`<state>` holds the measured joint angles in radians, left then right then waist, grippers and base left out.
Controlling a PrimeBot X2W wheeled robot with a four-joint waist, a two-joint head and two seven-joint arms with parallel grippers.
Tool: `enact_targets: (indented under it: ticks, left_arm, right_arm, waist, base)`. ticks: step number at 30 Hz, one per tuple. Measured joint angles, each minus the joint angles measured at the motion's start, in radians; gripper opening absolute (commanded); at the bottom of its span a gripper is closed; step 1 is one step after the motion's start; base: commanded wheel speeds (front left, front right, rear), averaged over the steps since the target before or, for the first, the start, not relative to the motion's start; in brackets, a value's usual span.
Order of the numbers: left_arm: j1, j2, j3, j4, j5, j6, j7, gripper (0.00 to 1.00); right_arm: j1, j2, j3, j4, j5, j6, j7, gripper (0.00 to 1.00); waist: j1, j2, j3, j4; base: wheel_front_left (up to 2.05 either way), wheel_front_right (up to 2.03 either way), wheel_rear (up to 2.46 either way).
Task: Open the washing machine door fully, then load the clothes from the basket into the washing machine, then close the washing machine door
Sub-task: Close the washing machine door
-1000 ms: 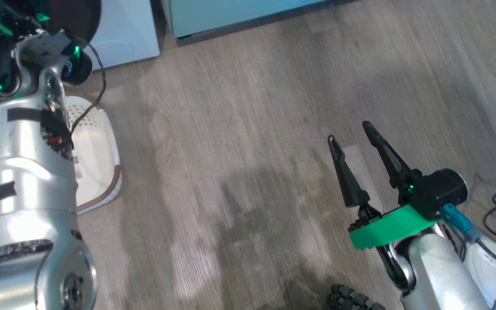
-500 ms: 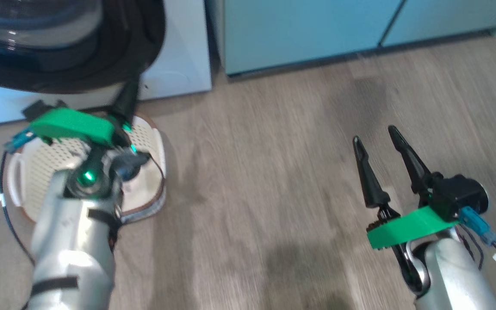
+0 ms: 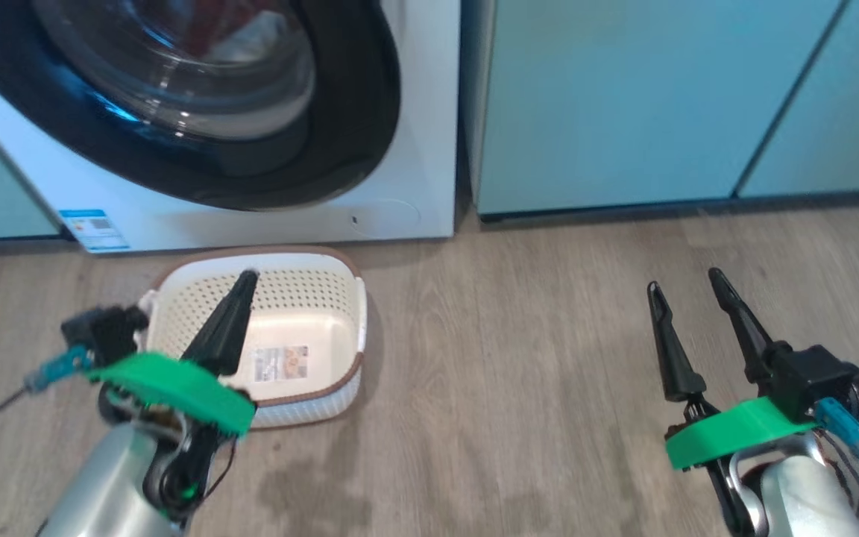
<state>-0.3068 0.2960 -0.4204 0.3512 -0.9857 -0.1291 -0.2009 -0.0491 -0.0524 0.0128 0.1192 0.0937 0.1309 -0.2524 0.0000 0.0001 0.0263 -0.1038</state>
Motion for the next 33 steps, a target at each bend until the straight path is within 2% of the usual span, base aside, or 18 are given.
enact_targets:
  ticks: [2,4,7,10,13,16,19,29,30,31,32,33]
  left_arm:
    - [0.031,-0.001,0.021,0.013,0.062,0.015,-0.04,0.0]
    - [0.063,-0.004,0.084,-0.007,0.149,0.057,-0.047,0.0]
    - [0.116,-0.058,0.271,-0.133,0.308,0.099,-0.049,0.0]
    - [0.182,-0.15,0.393,-0.236,0.458,0.101,-0.051,0.0]
    - [0.256,-0.219,0.461,-0.294,0.589,0.073,-0.051,0.0]
    - [0.294,-0.24,0.481,-0.319,0.655,0.042,-0.051,0.0]
    - [0.313,-0.242,0.456,-0.316,0.717,0.025,-0.051,0.0]
    - [0.331,-0.249,0.376,-0.296,0.712,0.015,-0.051,0.0]
    - [0.331,-0.249,0.37,-0.291,0.712,0.013,-0.051,0.4]
    - [0.332,-0.249,0.365,-0.288,0.716,0.015,-0.051,0.95]
    - [0.333,-0.249,0.359,-0.286,0.718,0.02,-0.051,1.0]
    - [0.333,-0.249,0.354,-0.279,0.714,0.02,-0.051,1.0]
  right_arm:
    - [0.006,0.0,0.0,-0.001,-0.007,0.0,0.0,1.0]
    - [0.013,0.0,-0.002,-0.007,-0.007,0.0,0.0,1.0]
    - [0.026,0.0,-0.004,-0.016,-0.007,0.0,0.0,1.0]
    - [0.026,0.001,-0.004,-0.026,-0.006,0.0,0.0,1.0]
    - [0.026,0.001,-0.002,-0.029,-0.006,0.0,0.0,1.0]
    - [0.027,0.001,0.0,-0.03,-0.006,0.0,0.0,1.0]
    - [0.03,0.001,0.003,-0.03,-0.005,0.0,0.0,1.0]
    - [0.031,0.002,0.017,-0.034,0.009,0.0,0.0,1.0]
    - [0.031,0.002,0.016,-0.034,0.015,0.0,0.0,1.0]
    - [0.031,0.002,0.015,-0.035,0.02,0.0,0.0,1.0]
    - [0.031,0.002,0.014,-0.035,0.022,0.0,0.0,1.0]
    - [0.03,0.002,0.014,-0.035,0.022,0.0,0.0,1.0]
  waist:
    - [0.0,0.0,-0.017,0.018]
    - [0.0,0.0,-0.03,0.035]
    - [0.0,0.0,-0.038,0.058]
    - [0.0,0.0,-0.039,0.072]
    - [0.0,0.0,-0.038,0.081]
    - [0.0,0.0,-0.039,0.088]
    - [0.0,0.0,-0.04,0.092]
    - [0.0,0.0,-0.034,0.093]
    - [0.0,0.0,-0.033,0.092]
    - [0.0,0.0,-0.031,0.092]
    - [0.0,0.0,-0.03,0.092]
    - [0.0,0.0,-0.029,0.091]
  base:
    - [0.0,0.0,0.0]
    - [0.0,0.0,0.0]
    - [0.0,0.0,0.0]
    - [0.0,0.0,0.0]
    - [0.0,0.0,0.0]
    - [0.0,0.0,0.0]
    - [0.0,0.0,0.0]
    - [0.0,0.0,0.0]
    - [0.0,0.0,0.0]
    - [0.0,0.0,0.0]
    - [0.0,0.0,0.0]
    - [0.0,0.0,0.0]
